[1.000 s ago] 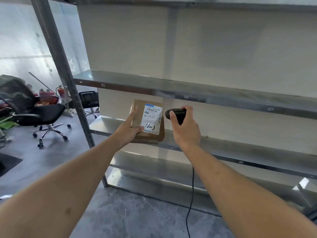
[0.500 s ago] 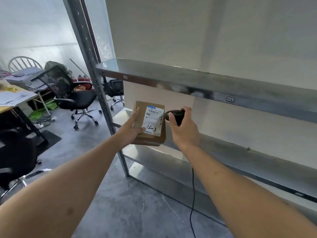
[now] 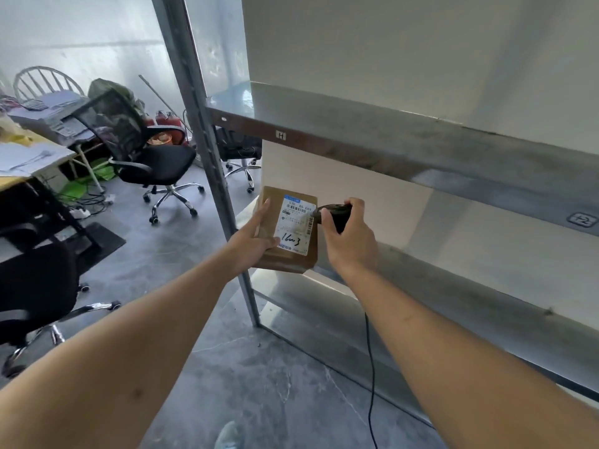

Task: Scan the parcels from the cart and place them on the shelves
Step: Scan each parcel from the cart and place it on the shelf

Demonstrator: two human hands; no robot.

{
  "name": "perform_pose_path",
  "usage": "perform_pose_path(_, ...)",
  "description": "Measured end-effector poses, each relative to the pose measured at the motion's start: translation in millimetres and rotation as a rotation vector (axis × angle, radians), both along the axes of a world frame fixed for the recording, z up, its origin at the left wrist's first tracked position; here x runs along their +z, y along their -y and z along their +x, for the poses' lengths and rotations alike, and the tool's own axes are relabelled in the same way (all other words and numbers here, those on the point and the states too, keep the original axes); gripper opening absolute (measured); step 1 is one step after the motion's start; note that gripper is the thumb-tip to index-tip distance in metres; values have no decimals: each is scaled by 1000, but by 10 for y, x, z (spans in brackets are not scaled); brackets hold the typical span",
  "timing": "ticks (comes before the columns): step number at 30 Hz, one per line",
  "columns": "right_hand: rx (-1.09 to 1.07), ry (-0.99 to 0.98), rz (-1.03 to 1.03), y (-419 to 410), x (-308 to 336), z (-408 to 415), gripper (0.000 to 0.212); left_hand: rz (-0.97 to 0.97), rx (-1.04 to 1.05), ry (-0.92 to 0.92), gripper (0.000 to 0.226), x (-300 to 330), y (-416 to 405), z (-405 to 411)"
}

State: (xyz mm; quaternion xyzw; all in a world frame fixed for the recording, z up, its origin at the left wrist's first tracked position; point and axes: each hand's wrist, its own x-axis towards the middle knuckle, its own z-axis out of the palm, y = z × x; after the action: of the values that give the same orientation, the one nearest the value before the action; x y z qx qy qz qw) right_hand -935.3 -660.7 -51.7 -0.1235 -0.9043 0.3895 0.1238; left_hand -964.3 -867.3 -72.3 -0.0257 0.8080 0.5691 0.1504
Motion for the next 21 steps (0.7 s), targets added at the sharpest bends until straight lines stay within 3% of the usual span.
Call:
perform_pose_path(11, -242, 81, 46, 904, -467, -1078, 46, 41, -173, 153, 92, -450, 809, -1472)
perform_pose_path(21, -333, 119, 21, 1144, -831, -1669, 46, 37, -219, 225, 89, -940, 887, -2210)
